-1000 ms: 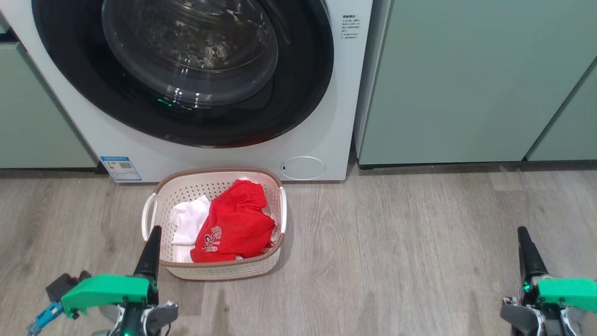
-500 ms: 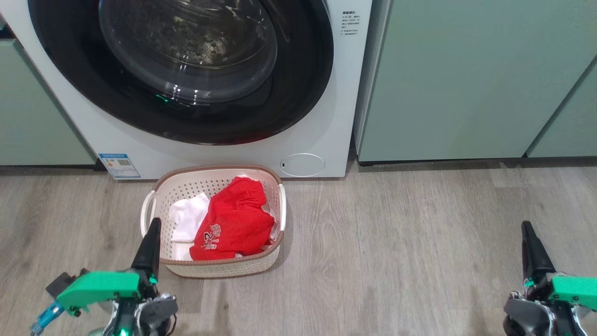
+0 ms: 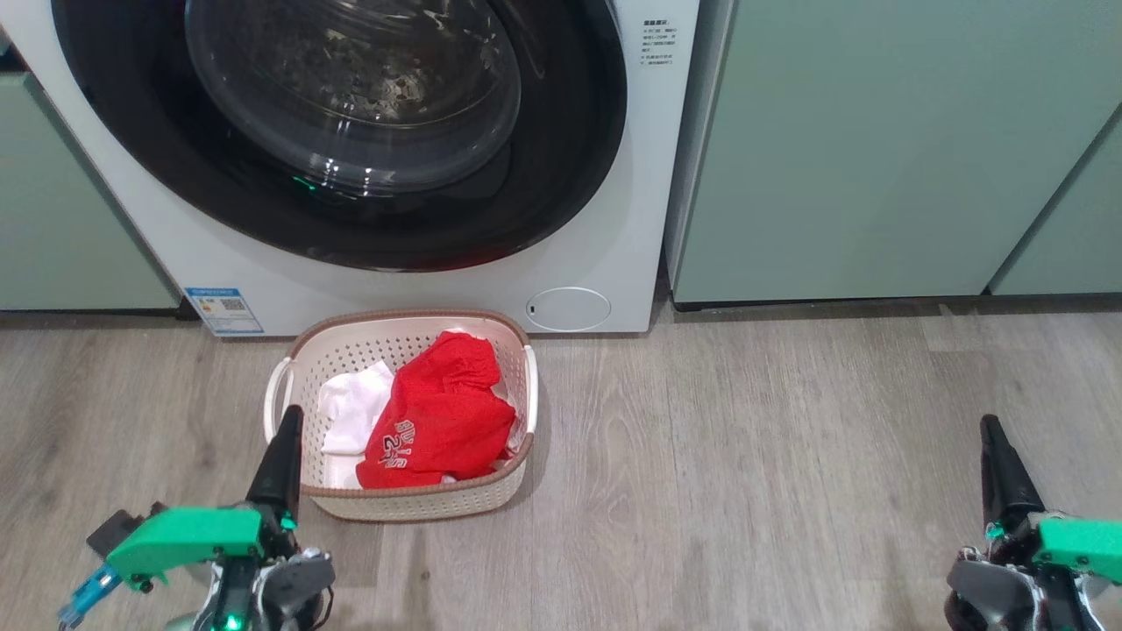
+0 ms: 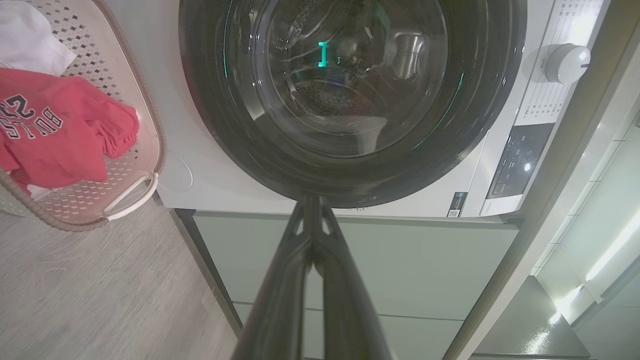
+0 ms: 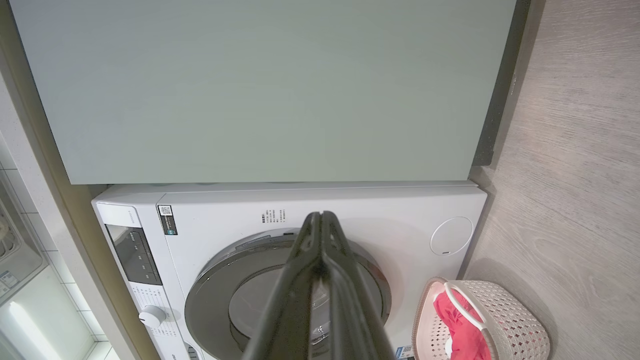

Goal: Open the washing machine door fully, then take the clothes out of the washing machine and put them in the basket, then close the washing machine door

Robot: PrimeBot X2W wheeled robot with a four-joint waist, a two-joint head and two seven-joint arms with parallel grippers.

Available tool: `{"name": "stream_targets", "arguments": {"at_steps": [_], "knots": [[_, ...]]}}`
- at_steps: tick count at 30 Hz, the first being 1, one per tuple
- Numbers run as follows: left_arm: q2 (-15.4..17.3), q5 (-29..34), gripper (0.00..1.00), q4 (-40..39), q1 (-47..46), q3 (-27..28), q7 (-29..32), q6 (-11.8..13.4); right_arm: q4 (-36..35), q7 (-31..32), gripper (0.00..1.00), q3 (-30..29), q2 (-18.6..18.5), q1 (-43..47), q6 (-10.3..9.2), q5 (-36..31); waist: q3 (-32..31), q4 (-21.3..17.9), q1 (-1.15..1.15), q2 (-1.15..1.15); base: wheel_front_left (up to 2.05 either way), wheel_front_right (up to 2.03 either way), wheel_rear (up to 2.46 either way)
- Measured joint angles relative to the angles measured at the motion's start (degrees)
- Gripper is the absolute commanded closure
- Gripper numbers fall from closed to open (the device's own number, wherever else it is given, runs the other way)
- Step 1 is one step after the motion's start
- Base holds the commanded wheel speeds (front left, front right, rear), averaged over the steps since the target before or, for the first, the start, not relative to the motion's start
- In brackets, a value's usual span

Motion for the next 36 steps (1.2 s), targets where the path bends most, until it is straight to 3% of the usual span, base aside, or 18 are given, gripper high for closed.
{"name": "stream_targets", "arguments": {"at_steps": [36], "knots": [[0.0, 0.0, 1.00, 0.0, 0.0, 0.0, 0.0, 0.0, 0.0, 0.0, 1.00, 0.0, 0.0, 0.0, -0.02, 0.0, 0.0, 0.0, 0.00, 0.00, 0.00, 0.00, 0.00]]}}
